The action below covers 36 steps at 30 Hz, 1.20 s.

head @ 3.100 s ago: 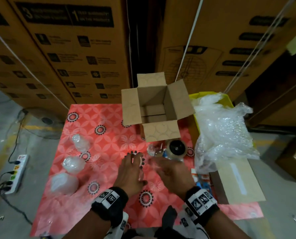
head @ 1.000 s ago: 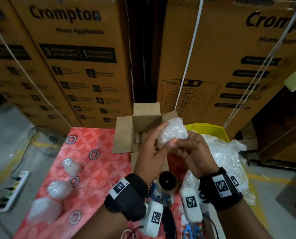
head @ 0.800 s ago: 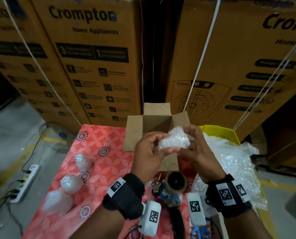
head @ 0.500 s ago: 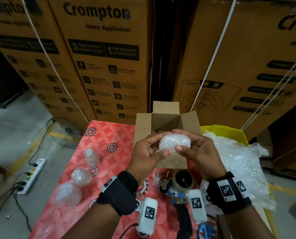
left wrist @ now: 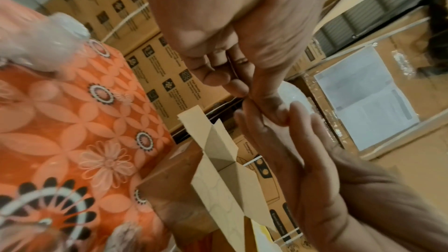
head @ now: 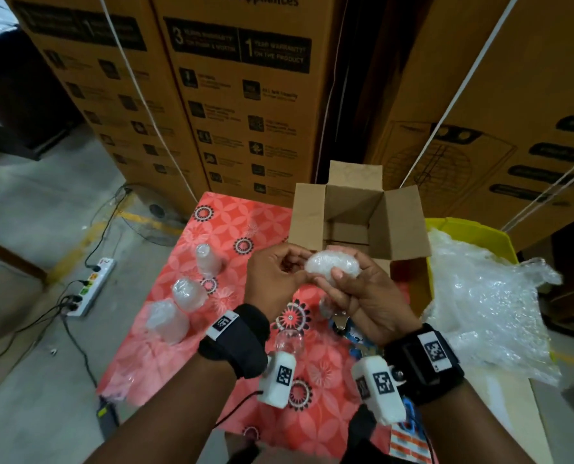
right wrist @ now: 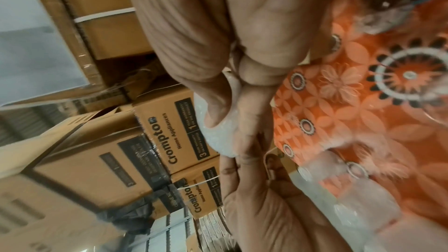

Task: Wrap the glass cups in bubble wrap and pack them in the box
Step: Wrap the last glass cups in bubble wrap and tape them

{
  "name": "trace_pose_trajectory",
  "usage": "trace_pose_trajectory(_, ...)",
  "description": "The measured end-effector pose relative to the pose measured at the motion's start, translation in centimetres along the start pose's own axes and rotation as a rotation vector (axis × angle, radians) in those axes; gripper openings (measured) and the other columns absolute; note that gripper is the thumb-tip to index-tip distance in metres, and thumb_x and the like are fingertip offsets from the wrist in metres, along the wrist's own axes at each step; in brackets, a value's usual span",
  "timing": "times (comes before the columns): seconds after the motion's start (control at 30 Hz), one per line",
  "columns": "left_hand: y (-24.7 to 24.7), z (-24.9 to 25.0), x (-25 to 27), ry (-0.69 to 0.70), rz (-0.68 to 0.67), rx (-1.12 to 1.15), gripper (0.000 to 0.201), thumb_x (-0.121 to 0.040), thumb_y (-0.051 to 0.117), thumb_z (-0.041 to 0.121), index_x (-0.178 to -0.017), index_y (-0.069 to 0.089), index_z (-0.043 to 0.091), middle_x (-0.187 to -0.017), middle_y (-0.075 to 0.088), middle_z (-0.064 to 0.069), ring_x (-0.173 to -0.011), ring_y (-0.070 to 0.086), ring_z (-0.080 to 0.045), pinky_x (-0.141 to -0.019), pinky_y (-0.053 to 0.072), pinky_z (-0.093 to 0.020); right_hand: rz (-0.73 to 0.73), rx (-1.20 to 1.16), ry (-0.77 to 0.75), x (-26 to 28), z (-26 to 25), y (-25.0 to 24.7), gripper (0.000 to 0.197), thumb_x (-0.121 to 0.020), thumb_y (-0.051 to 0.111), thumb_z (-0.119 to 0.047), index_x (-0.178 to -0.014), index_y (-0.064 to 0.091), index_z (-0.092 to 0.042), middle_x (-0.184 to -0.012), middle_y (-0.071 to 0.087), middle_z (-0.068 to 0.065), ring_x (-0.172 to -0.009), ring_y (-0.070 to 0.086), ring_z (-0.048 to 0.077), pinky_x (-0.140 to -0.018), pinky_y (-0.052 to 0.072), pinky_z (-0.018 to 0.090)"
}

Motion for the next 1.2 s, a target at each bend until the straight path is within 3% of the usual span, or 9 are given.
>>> trace_pose_trajectory(0.27,-4.1,-4.5,1.8,-0.072,-0.089,-0.171,0.039,-0.065,0.1,0.013,-0.097,0.081,0.026,-0.093,0.077,0.013,-0.082,0.063,-0.006,-0.07,0.045,-0.015,0.09,0.245,0.087,-1.2,4.6,-1.0,0.042,-0.081,0.075,0.012,-0.122,0.07,0.006,-0.114,0.074,0.03,-0.101,0.077,0.04,-0.084,0.066,0.038)
trace_pose_trajectory(0.4,-4.5,-8.8,3.4,-0.176,-0.313,-0.347,0.064,-0.066,0.098,0.009,-0.119,0.071,0.032,-0.109,0.073,0.011,-0.091,0.064,-0.008,-0.072,0.051,-0.022,0.075,0.603,0.115,-1.2,6.6,-2.7,0.033,-0.078,0.077,0.021,-0.108,0.076,0.008,-0.1,0.078,0.028,-0.098,0.076,0.047,-0.076,0.067,0.039)
trace_pose_trajectory(0.53,-2.6,-12.5,5.4,-0.273,-0.481,-0.453,0.097,-0.063,0.101,0.018,-0.144,0.052,0.039,-0.137,0.058,0.009,-0.114,0.061,-0.011,-0.094,0.059,-0.031,-0.013,1.211,0.124,-2.1,8.4,-3.8,0.037,-0.073,0.078,0.009,-0.097,0.084,-0.018,-0.09,0.082,0.002,-0.088,0.079,0.024,-0.082,0.065,0.047)
trace_pose_trajectory(0.63,-1.4,-14.7,6.2,-0.265,-0.51,-0.494,0.106,-0.056,0.102,0.028,-0.146,0.049,0.044,-0.144,0.054,0.009,-0.128,0.056,-0.017,-0.105,0.055,-0.042,-0.034,1.305,0.169,-2.2,9.6,-3.4,0.02,-0.079,0.076,-0.008,-0.09,0.083,-0.023,-0.088,0.081,-0.002,-0.087,0.077,0.018,-0.084,0.064,0.047)
trace_pose_trajectory(0.7,-0.9,-14.9,6.4,-0.241,-0.502,-0.586,0.098,-0.056,0.103,0.033,-0.142,0.058,0.039,-0.141,0.059,0.006,-0.13,0.054,-0.019,-0.11,0.048,-0.041,-0.083,1.368,0.179,-2.2,10.4,-3.0,0.016,-0.092,0.07,-0.01,-0.092,0.08,-0.023,-0.096,0.079,0.0,-0.095,0.075,0.019,-0.09,0.061,0.047)
trace_pose_trajectory(0.8,-0.6,-15.0,6.9,-0.23,-0.503,-0.647,0.077,-0.064,0.099,0.035,-0.133,0.066,0.031,-0.134,0.063,0.009,-0.125,0.052,-0.017,-0.112,0.036,-0.041,-0.169,1.564,0.214,-1.8,11.7,-2.8,0.025,-0.1,0.059,-0.006,-0.119,0.074,-0.013,-0.121,0.074,0.007,-0.114,0.068,0.022,-0.101,0.054,0.042)
trace_pose_trajectory(0.87,-0.4,-15.5,7.1,-0.243,-0.498,-0.579,0.07,-0.065,0.099,0.033,-0.128,0.069,0.032,-0.128,0.069,0.011,-0.119,0.061,-0.014,-0.108,0.045,-0.04,-0.178,1.66,0.233,-1.6,12.3,-2.6,0.034,-0.098,0.058,-0.002,-0.127,0.072,-0.012,-0.128,0.072,0.009,-0.118,0.068,0.022,-0.102,0.054,0.04)
trace_pose_trajectory(1.03,-0.4,-15.8,7.4,-0.27,-0.461,-0.457,0.044,-0.071,0.093,0.021,-0.106,0.071,0.035,-0.1,0.076,0.015,-0.092,0.071,0.002,-0.081,0.059,-0.023,-0.145,1.911,0.123,-1.3,13.3,-1.2,0.038,-0.09,0.063,-0.009,-0.123,0.072,-0.027,-0.112,0.078,0.006,-0.1,0.074,0.024,-0.088,0.059,0.036)
trace_pose_trajectory(1.2,-1.0,-16.8,7.7,-0.296,-0.398,-0.391,0.045,-0.071,0.092,0.019,-0.107,0.07,0.031,-0.105,0.077,0.011,-0.099,0.072,-0.004,-0.086,0.061,-0.031,-0.087,2.186,-0.01,-0.9,13.2,-0.1,0.031,-0.098,0.062,-0.029,-0.13,0.06,-0.032,-0.106,0.075,0.002,-0.098,0.072,0.026,-0.075,0.049,0.032)
Point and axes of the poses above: each hand's wrist, its own x-axis away from the middle knuckle, its own y-axis out of the palm, z = x × y, the point moved 5 cm from there along -x, towards the middle knuckle
